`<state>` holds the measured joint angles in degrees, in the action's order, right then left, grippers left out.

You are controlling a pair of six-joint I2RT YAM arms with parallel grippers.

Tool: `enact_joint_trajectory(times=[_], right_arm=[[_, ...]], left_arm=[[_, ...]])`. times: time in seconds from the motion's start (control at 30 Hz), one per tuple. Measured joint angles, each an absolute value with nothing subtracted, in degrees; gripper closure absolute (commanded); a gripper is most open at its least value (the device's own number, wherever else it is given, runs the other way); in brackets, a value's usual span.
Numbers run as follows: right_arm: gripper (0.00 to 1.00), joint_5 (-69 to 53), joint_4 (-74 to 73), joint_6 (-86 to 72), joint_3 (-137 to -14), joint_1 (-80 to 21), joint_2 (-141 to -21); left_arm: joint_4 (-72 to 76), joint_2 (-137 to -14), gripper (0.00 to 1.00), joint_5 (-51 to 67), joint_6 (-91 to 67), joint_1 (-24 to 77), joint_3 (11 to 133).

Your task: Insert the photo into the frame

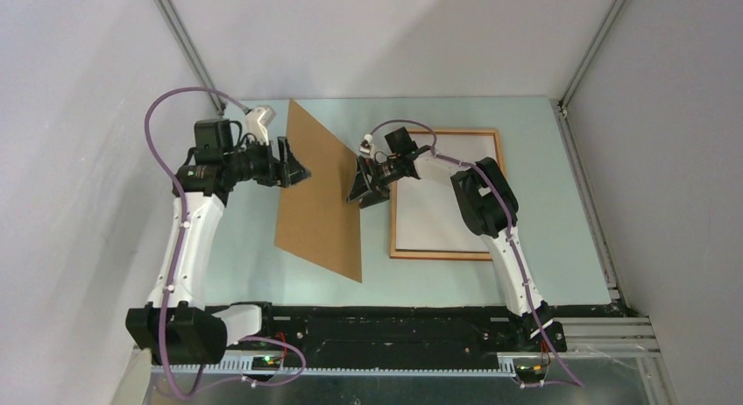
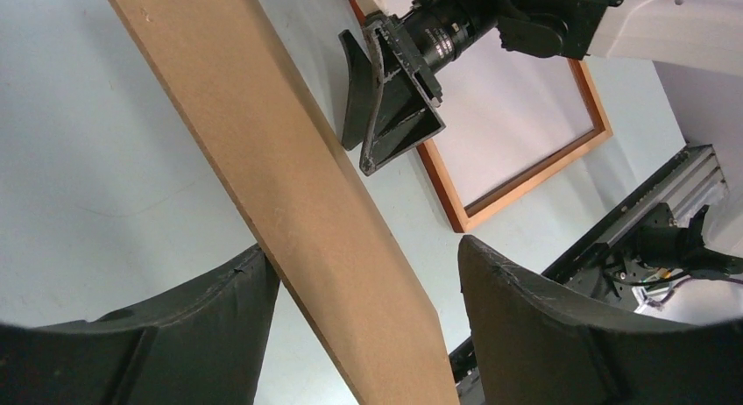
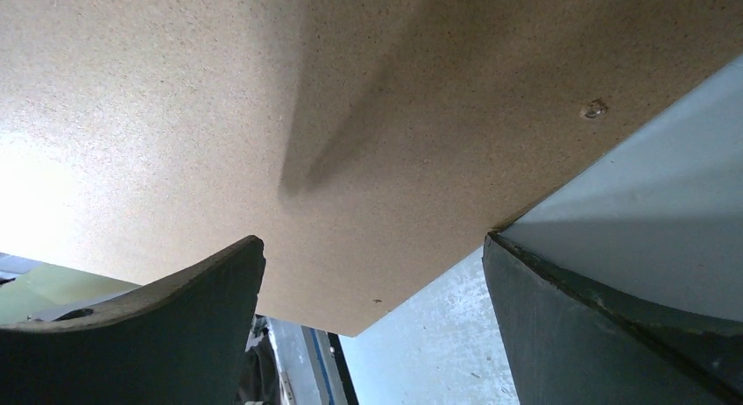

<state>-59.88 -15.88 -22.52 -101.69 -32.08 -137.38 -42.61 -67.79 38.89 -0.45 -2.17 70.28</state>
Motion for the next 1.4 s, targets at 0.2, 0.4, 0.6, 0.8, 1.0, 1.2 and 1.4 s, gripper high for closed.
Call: enact_joint_trajectory(times=[0.2,0.4,0.6,0.8,1.0,1.2,1.4], right_arm=[[0.01,-60.86,-15.75,-22.70,-101.12,-31.40,-137.38],[0.01,-61.28,-15.99,-22.52,-100.12,-30.28,-136.79],[0.01,-60.80,-17.19,-21.78,-99.44,-28.84,-135.87],[0.01,-60.42,-19.44,-21.23,-98.98,-27.51,-132.68],[0.01,-59.31,-19.84,-22.31,-97.49,-24.69,-123.63],[0.01,-58.37,-19.68,-25.12,-97.41,-22.59,-115.33],[0.01,-57.84,-17.72,-29.52,-97.41,-23.33,-110.74]], left_arm=[[-42.72,-67.61,0.21,36.12,-1.54,2.85,72.18],[-43.05,-68.62,0.20,34.98,-2.66,6.87,75.57],[-42.98,-70.91,0.19,34.59,-3.62,9.87,78.67],[-42.92,-72.86,0.18,34.20,-3.70,12.12,79.72],[-42.96,-74.43,0.16,33.85,-3.64,13.65,79.72],[-43.05,-75.50,0.15,33.85,-3.57,14.90,80.09],[-43.03,-76.34,0.20,31.33,-3.70,15.70,81.23]])
